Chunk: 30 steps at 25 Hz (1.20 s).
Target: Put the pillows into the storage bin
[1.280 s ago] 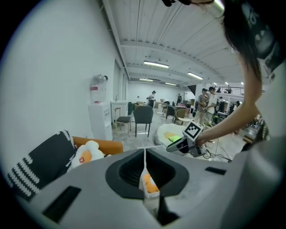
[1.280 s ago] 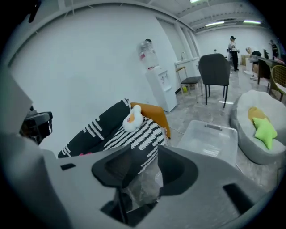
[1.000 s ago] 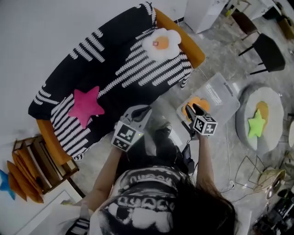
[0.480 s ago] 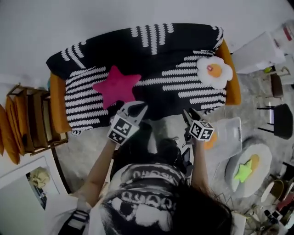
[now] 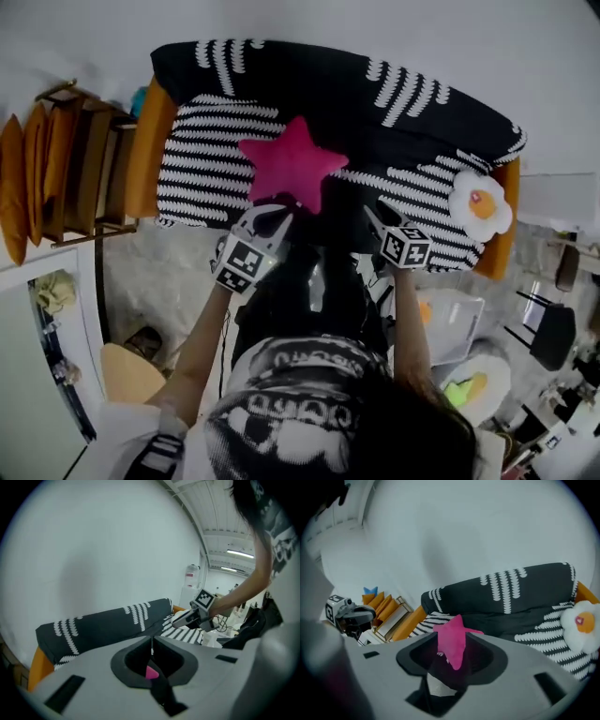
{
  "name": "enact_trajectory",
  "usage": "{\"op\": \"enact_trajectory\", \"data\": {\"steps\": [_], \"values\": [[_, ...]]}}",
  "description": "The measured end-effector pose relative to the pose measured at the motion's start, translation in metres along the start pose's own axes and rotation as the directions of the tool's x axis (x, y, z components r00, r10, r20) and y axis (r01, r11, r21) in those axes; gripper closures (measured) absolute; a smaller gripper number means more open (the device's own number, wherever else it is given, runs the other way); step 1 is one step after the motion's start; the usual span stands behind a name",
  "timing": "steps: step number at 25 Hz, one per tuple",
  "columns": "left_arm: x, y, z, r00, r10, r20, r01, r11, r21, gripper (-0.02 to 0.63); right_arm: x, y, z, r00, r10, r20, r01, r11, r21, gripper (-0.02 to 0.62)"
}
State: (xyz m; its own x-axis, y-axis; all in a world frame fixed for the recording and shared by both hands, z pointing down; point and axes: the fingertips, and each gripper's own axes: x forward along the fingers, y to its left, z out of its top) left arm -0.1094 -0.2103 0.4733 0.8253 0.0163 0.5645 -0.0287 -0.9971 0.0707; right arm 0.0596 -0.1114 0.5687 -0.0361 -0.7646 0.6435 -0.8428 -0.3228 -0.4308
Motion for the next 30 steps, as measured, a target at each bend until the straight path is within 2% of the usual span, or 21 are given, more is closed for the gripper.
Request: {"op": "enact_trajectory", "data": {"steps": [5, 8, 12, 14, 17, 21, 25, 28, 30], "values": [[-0.013, 0.028, -0.029, 0.996, 0.087, -0.01, -0.088, 0.989, -0.121, 0.592, 0.07, 0.031, 0.012, 0.985, 0.083, -0.154, -0.106, 0.983, -0.147, 0.411], [-0.015, 0.034, -0.044, 0.99, 0.139, -0.031, -0.143, 0.972, -0.185, 0.592, 0.106, 0.041, 0.002, 0.954, 0.132, -0.268, -0.186, 0.965, -0.187, 0.41], [-0.006, 0.058, -0.052, 0.981, 0.188, -0.043, -0.193, 0.958, -0.213, 0.592, 0.153, 0.037, -0.01, 0.915, 0.146, -0.376, -0.239, 0.947, -0.213, 0.407], [-0.003, 0.069, -0.054, 0.972, 0.228, -0.048, -0.233, 0.941, -0.246, 0.592, 0.175, 0.03, -0.014, 0.893, 0.146, -0.426, -0.265, 0.935, -0.235, 0.407], [0.007, 0.084, -0.055, 0.954, 0.292, -0.065, -0.297, 0.903, -0.312, 0.592, 0.208, 0.012, -0.018, 0.852, 0.132, -0.506, -0.308, 0.909, -0.281, 0.407], [0.044, 0.098, -0.053, 0.943, 0.326, -0.073, -0.329, 0.868, -0.371, 0.592, 0.249, -0.027, -0.021, 0.809, 0.085, -0.582, -0.353, 0.861, -0.365, 0.397], [0.087, 0.111, -0.051, 0.936, 0.34, -0.085, -0.346, 0.853, -0.39, 0.592, 0.284, -0.068, -0.028, 0.777, 0.076, -0.625, -0.424, 0.798, -0.428, 0.304], [0.106, 0.127, -0.054, 0.929, 0.359, -0.092, -0.364, 0.841, -0.4, 0.592, 0.301, -0.085, -0.045, 0.721, 0.094, -0.686, -0.498, 0.76, -0.419, 0.26], [0.112, 0.135, -0.058, 0.927, 0.358, -0.109, -0.37, 0.839, -0.399, 0.592, 0.311, -0.087, -0.058, 0.669, 0.096, -0.737, -0.564, 0.711, -0.42, 0.236]]}}
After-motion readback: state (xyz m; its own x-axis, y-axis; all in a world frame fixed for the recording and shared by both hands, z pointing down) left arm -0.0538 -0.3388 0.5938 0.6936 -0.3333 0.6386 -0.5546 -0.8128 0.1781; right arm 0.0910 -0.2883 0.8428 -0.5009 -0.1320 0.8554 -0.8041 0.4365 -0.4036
